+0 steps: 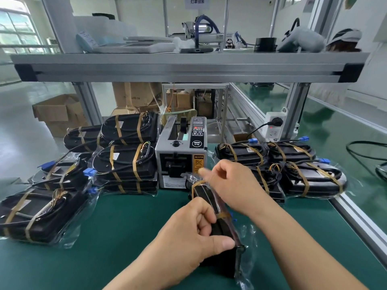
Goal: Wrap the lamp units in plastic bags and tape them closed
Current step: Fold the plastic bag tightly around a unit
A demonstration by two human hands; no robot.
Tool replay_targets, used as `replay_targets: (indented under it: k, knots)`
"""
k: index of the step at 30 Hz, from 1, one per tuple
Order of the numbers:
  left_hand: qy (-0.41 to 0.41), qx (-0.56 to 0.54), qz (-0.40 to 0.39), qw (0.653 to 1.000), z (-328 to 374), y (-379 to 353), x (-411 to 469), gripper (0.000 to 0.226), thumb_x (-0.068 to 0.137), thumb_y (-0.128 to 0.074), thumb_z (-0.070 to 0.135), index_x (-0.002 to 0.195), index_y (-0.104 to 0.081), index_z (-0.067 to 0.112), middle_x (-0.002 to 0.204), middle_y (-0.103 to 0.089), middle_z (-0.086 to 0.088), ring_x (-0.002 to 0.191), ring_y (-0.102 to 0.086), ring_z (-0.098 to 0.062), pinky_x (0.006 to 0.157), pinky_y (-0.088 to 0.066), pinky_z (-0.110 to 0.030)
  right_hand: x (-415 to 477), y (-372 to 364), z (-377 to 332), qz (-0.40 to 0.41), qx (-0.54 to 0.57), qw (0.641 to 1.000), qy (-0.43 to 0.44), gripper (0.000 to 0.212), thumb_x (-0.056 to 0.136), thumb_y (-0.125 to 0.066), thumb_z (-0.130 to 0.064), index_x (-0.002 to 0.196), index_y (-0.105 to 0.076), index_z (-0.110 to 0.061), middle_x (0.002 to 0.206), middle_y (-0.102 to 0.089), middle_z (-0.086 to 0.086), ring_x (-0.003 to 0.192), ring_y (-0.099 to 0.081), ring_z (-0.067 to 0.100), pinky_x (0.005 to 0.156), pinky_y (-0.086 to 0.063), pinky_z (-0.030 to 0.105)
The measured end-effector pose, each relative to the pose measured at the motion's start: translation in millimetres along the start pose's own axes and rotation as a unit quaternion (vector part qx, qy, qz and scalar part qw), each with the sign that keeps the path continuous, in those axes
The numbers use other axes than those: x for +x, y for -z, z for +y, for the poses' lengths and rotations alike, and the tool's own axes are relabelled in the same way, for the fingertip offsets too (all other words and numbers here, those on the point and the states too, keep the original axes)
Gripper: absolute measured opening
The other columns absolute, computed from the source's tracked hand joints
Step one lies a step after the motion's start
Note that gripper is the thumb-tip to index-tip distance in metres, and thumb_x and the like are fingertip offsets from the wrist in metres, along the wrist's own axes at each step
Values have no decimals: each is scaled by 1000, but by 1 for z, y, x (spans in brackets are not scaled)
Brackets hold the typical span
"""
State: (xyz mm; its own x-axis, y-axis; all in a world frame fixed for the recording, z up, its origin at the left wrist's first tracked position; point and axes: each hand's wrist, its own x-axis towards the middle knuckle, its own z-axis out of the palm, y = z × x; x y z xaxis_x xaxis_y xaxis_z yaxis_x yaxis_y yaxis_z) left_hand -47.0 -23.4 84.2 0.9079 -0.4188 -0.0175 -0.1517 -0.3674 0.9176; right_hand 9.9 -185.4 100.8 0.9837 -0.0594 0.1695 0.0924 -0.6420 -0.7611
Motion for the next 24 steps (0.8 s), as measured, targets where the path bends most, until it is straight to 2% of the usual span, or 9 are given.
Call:
replay_targets:
  k: [2, 4, 10, 13, 15, 17, 19, 20, 24]
  knots:
    - [1, -6, 0, 1000, -1, 0, 0, 40, 57, -80, 54, 81, -52, 40, 61, -46, 15, 56, -40, -6, 57, -39, -22, -3, -1, -4, -29, -74, 997, 16, 35, 77, -71, -58, 78, -56, -25, 70, -61, -9, 69, -57, 9, 60, -42, 29]
    - [2, -10, -4, 1000, 0, -1, 0, 38, 60, -82, 51, 81, -52, 40, 60, -47, 15, 55, -40, -5, 56, -39, -20, -3, -4, -7, -27, -122, 992, 30, 25, 86, -68, -44, 75, -54, -26, 72, -60, -9, 74, -57, 11, 69, -47, 31]
    - [5, -12, -9, 1000, 0, -1, 0, 39, 58, -80, 54, 81, -52, 41, 60, -48, 16, 54, -40, -7, 57, -39, -23, -3, -12, 4, 6, 5, 999, -52, 27, 98, -59, -30, 73, -52, -22, 71, -57, -7, 67, -52, 7, 58, -36, 24]
    - [5, -20, -28, 999, 2, 0, 1, 37, 57, -80, 54, 81, -56, 39, 59, -51, 14, 53, -42, -7, 55, -40, -21, -5, -16, 7, 27, 8, 998, -59, 26, 98, -58, -31, 75, -51, -23, 74, -56, -9, 68, -50, 3, 55, -31, 17]
    - [23, -92, -2, 995, 1, 4, 9, 29, 63, -83, 50, 76, -65, 32, 58, -54, 10, 49, -45, -8, 52, -42, -21, -5, -14, 8, 36, -6, 998, -53, 26, 98, -58, -31, 74, -51, -24, 75, -56, -10, 69, -49, 1, 55, -30, 13]
    - [72, -219, 118, 966, -7, 15, 30, 21, 76, -82, 41, 72, -72, 23, 58, -55, 4, 45, -44, -8, 50, -43, -21, -7, -12, 8, 40, -13, 998, -47, 25, 98, -58, -31, 75, -52, -24, 75, -58, -9, 69, -51, 3, 57, -34, 16]
    - [142, -308, 251, 907, -22, 32, 59, 14, 89, -72, 26, 83, -74, 13, 61, -56, 3, 45, -43, -6, 47, -44, -19, -10, -12, 7, 37, -7, 998, -47, 22, 99, -56, -31, 77, -55, -24, 75, -61, -8, 69, -55, 6, 58, -40, 21]
    - [174, -332, 287, 882, -28, 40, 72, 12, 92, -69, 21, 89, -73, 10, 62, -57, 3, 46, -44, -5, 45, -44, -19, -11, -12, 6, 36, -10, 998, -44, 22, 99, -55, -31, 78, -55, -24, 75, -61, -8, 69, -56, 8, 60, -44, 23]
    - [227, -390, 306, 838, -40, 51, 105, 15, 93, -69, 22, 82, -69, 11, 57, -59, 5, 48, -48, -5, 38, -42, -17, -13, -12, 3, 34, -38, 998, -28, 22, 100, -54, -32, 78, -53, -26, 73, -61, -8, 67, -56, 9, 59, -45, 25]
